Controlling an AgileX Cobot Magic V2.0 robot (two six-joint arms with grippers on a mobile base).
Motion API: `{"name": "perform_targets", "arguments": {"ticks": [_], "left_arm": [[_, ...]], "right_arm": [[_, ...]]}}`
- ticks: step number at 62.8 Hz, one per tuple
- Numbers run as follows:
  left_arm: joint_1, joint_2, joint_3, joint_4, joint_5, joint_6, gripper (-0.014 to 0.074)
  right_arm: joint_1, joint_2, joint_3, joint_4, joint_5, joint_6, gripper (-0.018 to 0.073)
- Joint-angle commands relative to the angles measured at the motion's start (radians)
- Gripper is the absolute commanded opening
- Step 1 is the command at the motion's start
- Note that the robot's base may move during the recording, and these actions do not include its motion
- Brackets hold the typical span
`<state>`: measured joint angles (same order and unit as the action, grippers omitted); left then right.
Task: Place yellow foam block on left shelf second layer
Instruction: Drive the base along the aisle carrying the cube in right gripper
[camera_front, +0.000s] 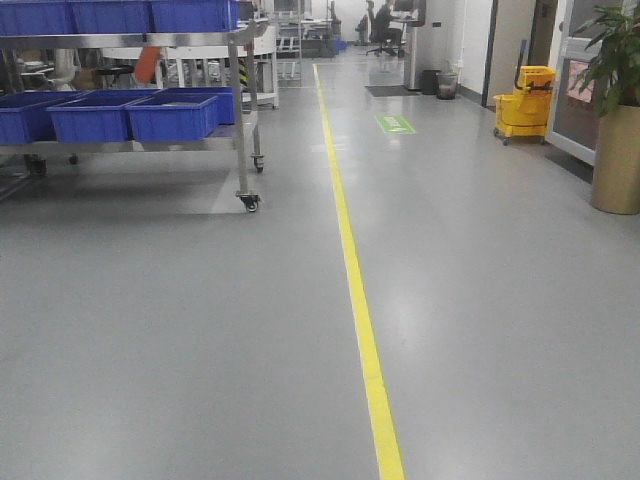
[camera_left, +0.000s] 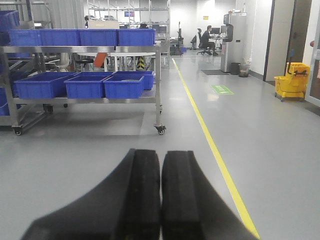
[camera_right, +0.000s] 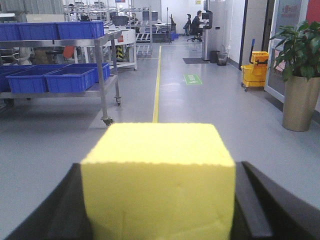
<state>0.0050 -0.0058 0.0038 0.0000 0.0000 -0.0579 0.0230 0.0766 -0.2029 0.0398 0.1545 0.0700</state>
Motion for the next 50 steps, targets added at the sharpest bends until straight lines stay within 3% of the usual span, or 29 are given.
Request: {"name": "perform_targets", "arguments": {"ticks": [1, 50], "left_arm": [[-0.005, -0.018, 0.027, -0.006, -0.081, -0.003, 0.0124], [-0.005, -0.018, 0.027, -0.006, -0.081, -0.003, 0.0124]], "right_arm": [[-0.007, 0.012, -0.028, 0.003, -0.098, -0.008, 0.0504], [-0.007, 0.012, -0.028, 0.003, -0.098, -0.008, 0.0504]]}}
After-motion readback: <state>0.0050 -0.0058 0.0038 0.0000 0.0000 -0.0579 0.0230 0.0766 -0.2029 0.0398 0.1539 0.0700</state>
